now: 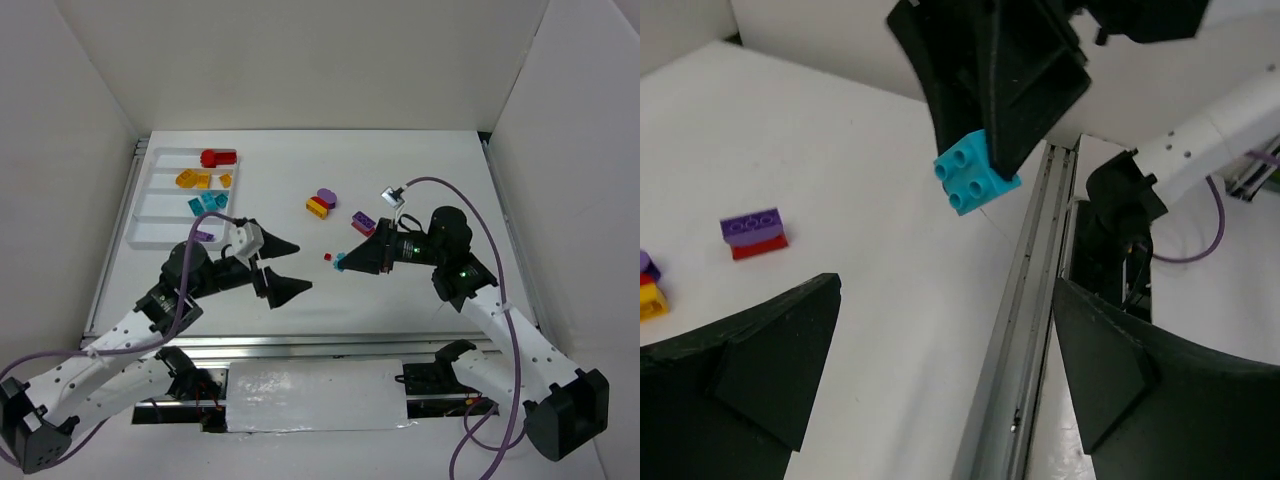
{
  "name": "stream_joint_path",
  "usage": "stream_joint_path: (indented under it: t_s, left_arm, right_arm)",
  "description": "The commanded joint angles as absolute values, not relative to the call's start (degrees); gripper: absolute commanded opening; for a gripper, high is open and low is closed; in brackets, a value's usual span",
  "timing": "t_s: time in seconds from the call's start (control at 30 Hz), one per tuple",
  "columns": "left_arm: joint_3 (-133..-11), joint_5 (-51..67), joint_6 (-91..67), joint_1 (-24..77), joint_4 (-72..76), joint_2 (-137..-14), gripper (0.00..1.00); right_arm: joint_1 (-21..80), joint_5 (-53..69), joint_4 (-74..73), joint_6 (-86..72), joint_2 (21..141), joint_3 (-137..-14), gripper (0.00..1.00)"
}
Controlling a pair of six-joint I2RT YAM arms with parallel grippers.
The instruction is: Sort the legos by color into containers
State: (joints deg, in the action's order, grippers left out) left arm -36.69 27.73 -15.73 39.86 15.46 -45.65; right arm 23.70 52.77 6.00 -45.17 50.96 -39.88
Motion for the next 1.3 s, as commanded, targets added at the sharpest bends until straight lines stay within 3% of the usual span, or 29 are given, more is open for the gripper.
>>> stream_joint_path:
  t_s: [0.0,0.13,0.23,0.3,0.67,0.9,1.13,1.27]
  left_arm:
    - [-37.96,28.48,-4.76,43.32,20.23,-42.8,0.99]
    - [-43.23,25.07,2.17,53.48,13.2,-46.57,0.99]
    - [-47.62,7.64,11.15,64.4,7.57,-50.44,0.98]
    - [-51.05,2.83,13.61,69.14,4.33,-53.77,0.97]
    - [-53.44,0.88,15.82,70.93,3.87,-56.43,0.94]
    - [-55.1,3.25,15.3,70.93,2.55,-55.55,0.77]
    - [-55.2,6.06,13.71,70.93,2.72,-54.32,0.81]
    - [-54.58,5.98,13.71,70.93,2.81,-54.14,0.73]
  right_arm:
    - [23.82,64.67,4.13,-46.92,52.29,-44.21,0.0]
    - [25.04,69.62,2.56,-48.96,52.91,-44.99,0.0]
    - [26.71,68.55,-2.1,-47.37,52.47,-46.05,0.0]
    - [27.16,68.9,-2.99,-47.37,52.47,-45.88,0.0]
    - [28.04,72.24,2.46,-50.27,49.4,-42.72,0.0]
    - [28.39,70.84,-1.23,-47.81,49.57,-43.24,0.0]
    - [28.74,69.96,-0.18,-49.22,51.24,-42.54,0.0]
    - [28.83,70.49,3.95,-51.41,51.15,-42.19,0.0]
